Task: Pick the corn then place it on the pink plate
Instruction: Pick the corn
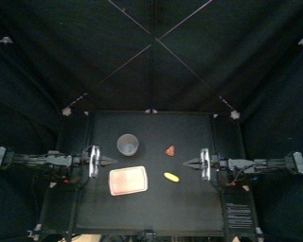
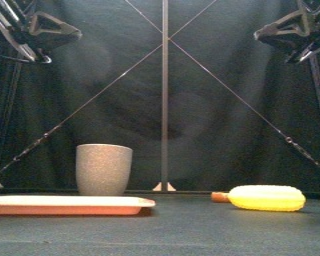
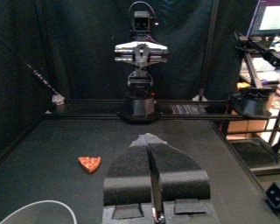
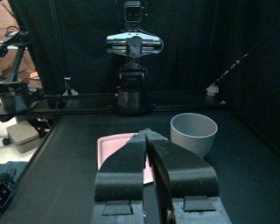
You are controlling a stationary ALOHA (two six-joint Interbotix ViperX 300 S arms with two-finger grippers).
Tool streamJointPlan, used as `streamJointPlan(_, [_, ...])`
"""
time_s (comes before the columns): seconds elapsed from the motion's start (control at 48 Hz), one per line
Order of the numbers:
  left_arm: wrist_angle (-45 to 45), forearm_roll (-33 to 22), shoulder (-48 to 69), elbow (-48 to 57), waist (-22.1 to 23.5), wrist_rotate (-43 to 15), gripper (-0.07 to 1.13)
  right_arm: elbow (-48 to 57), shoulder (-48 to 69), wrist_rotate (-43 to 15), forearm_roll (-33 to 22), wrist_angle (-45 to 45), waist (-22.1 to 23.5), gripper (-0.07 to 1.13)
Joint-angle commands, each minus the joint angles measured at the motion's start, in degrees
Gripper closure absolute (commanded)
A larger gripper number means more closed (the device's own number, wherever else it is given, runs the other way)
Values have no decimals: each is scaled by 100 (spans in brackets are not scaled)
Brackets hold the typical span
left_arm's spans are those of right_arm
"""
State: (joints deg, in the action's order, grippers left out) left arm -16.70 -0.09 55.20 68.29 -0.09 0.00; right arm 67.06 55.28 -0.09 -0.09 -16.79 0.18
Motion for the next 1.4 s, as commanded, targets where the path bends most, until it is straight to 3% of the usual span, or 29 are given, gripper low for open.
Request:
streamJointPlan(0.021, [149, 35, 141, -123, -62, -18, 106, 35, -220, -35, 35, 26, 0, 104])
streamJointPlan(0.312, [589, 35, 589, -123, -70, -18, 109, -211, -1547, -721, 677, 668, -97, 100])
streamJointPlan(0.458, [659, 35, 624, -132, -70, -18, 110, -466, -2074, -1046, 756, 1239, -158, 91])
streamJointPlan(0.521, [677, 35, 624, -123, -70, -18, 109, -527, -2215, -1195, 791, 1468, -158, 82])
streamJointPlan(0.771, [721, 26, 624, -123, -70, -18, 110, -519, -2540, -1811, 853, 1714, -149, 24])
streamJointPlan(0.896, [721, 26, 624, -123, -70, -18, 110, -545, -2760, -2030, 853, 1705, -176, 4])
streamJointPlan(1.396, [721, 26, 624, -62, -70, -18, 110, -1002, -4359, -2118, 677, 1688, -193, 2])
